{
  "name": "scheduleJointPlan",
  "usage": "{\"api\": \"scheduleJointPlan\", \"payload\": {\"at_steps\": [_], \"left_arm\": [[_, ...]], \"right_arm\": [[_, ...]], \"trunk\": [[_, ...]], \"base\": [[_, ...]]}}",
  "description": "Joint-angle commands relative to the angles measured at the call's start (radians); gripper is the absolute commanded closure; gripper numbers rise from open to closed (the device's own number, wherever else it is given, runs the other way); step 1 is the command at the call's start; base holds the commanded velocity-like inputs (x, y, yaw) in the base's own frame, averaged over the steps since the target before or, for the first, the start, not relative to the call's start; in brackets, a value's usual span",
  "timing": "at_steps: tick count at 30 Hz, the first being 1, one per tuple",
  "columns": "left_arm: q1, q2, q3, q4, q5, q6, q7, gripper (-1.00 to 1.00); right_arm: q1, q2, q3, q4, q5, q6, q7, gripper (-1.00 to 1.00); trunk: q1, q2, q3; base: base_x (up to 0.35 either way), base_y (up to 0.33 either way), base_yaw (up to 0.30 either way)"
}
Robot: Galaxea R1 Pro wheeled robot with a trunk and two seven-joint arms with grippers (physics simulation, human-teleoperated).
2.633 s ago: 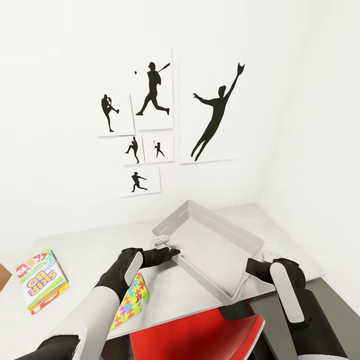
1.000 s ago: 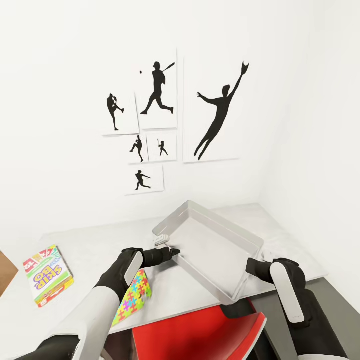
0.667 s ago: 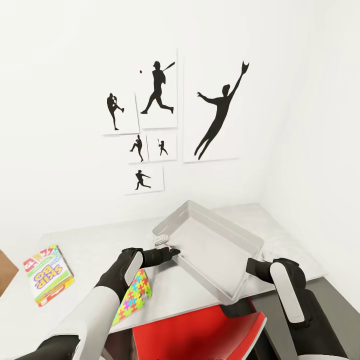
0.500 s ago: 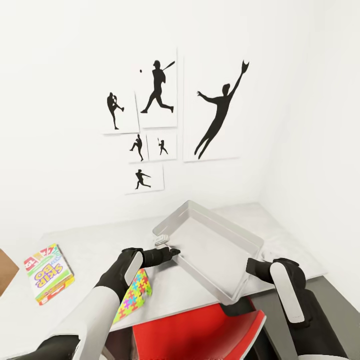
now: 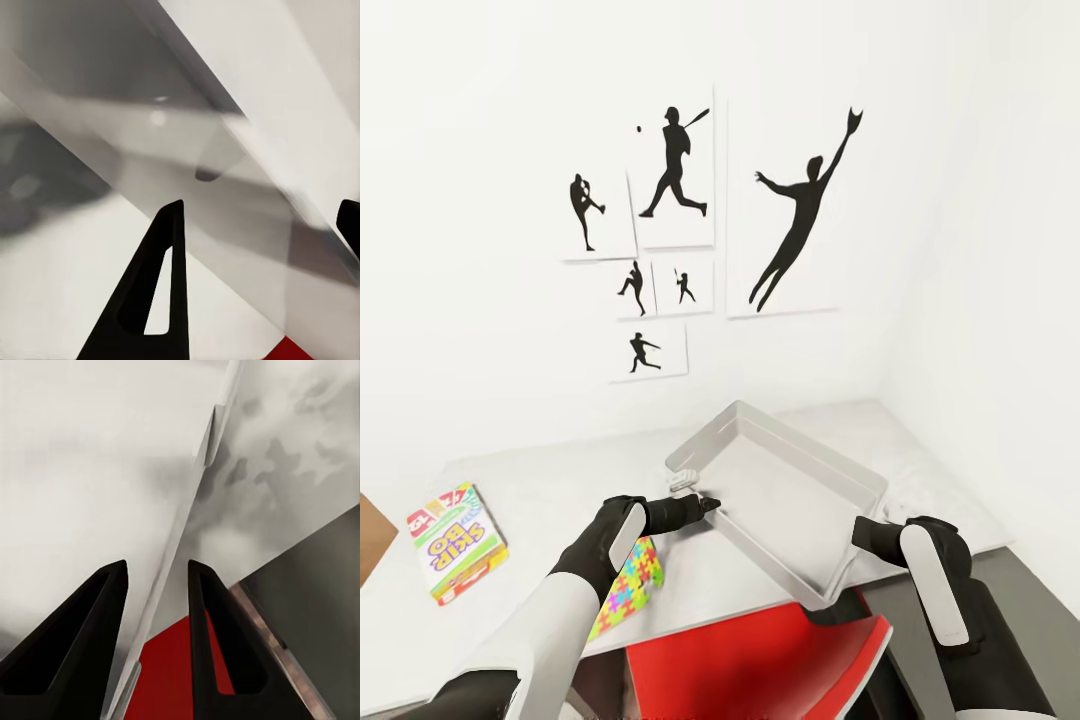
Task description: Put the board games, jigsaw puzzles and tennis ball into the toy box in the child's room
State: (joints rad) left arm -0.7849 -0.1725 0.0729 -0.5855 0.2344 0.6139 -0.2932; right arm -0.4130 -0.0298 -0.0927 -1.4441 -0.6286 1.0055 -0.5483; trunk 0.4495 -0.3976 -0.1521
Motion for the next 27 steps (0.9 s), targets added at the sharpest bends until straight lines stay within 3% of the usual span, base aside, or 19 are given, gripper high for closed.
{"api": "scheduleJointPlan", "payload": {"at_steps": [1, 11, 27], "left_arm": [[-0.001, -0.002, -0.002, 0.001, 0.011, 0.012, 0.0, 1.0], [-0.001, -0.002, -0.002, 0.001, 0.011, 0.012, 0.0, 1.0], [-0.001, -0.002, -0.002, 0.001, 0.011, 0.012, 0.0, 1.0]], "right_arm": [[-0.001, 0.0, 0.034, -0.001, -0.045, -0.008, -0.009, 1.0], [-0.001, 0.0, 0.034, -0.001, -0.045, -0.008, -0.009, 1.0], [-0.001, 0.0, 0.034, -0.001, -0.045, -0.009, -0.009, 1.0]], "trunk": [[0.001, -0.002, -0.004], [0.001, -0.002, -0.019], [0.001, -0.002, -0.021]], "base": [[0.0, 0.0, 0.0], [0.0, 0.0, 0.0], [0.0, 0.0, 0.0]]}}
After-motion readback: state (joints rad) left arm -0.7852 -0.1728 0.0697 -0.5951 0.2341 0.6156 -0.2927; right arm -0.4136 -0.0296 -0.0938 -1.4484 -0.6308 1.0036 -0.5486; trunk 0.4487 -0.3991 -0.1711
